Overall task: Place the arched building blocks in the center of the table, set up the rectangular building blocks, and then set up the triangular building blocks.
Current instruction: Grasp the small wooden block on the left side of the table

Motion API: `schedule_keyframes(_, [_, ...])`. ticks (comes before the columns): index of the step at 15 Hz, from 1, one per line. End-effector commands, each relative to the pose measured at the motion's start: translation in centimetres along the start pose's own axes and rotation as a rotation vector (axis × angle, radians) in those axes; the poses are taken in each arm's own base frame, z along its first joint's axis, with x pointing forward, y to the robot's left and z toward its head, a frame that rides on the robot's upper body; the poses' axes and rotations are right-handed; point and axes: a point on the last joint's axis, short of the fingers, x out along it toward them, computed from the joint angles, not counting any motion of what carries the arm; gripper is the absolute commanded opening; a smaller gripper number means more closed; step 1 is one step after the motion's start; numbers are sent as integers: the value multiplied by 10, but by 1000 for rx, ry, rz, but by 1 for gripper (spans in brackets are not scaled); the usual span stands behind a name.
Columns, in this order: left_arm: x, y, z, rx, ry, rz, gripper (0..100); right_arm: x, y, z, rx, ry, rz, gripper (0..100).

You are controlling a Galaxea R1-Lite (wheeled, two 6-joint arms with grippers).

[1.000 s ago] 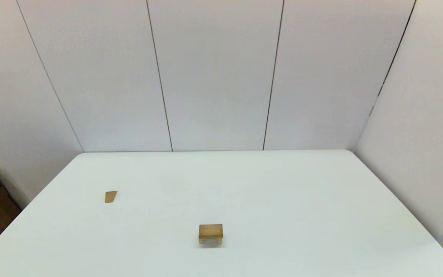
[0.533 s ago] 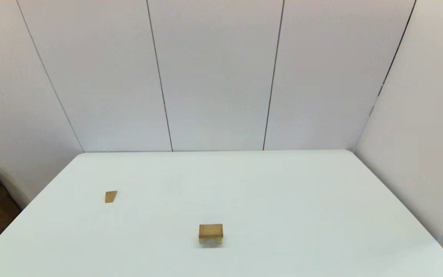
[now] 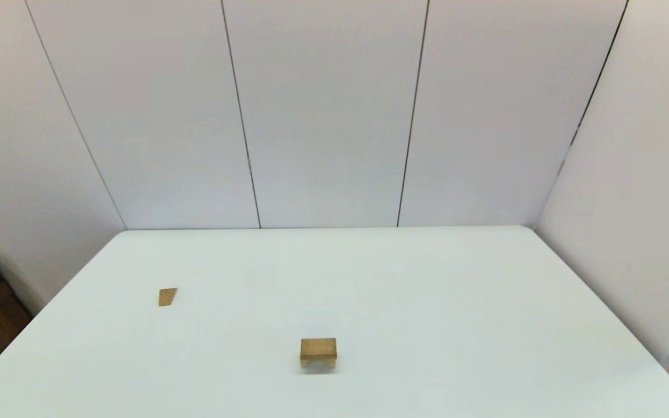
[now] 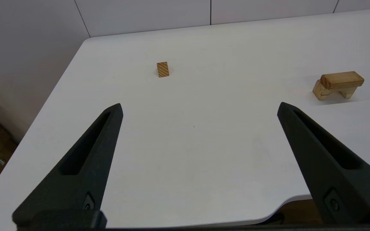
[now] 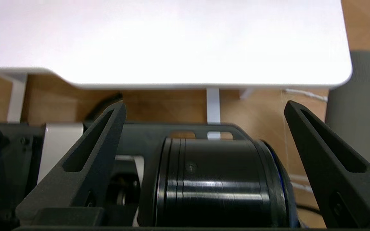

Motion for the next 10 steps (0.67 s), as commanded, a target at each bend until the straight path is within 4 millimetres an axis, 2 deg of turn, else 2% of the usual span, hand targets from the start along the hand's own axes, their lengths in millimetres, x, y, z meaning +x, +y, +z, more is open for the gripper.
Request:
schedule_keyframes(1, [0,0,0,2,1,-1,100,10,0,-15,16,-101,1,100])
schedule_keyframes(3, [0,0,0,2,1,-1,100,11,0,-18,72,-209,10,100])
schedule_keyframes(6, [0,0,0,2,1,-1,100,22,0,-10,79,-334,14,100])
schedule_keyframes(10, [0,0,0,2,1,-3,100,31,-1,-4,49,-364,8,100])
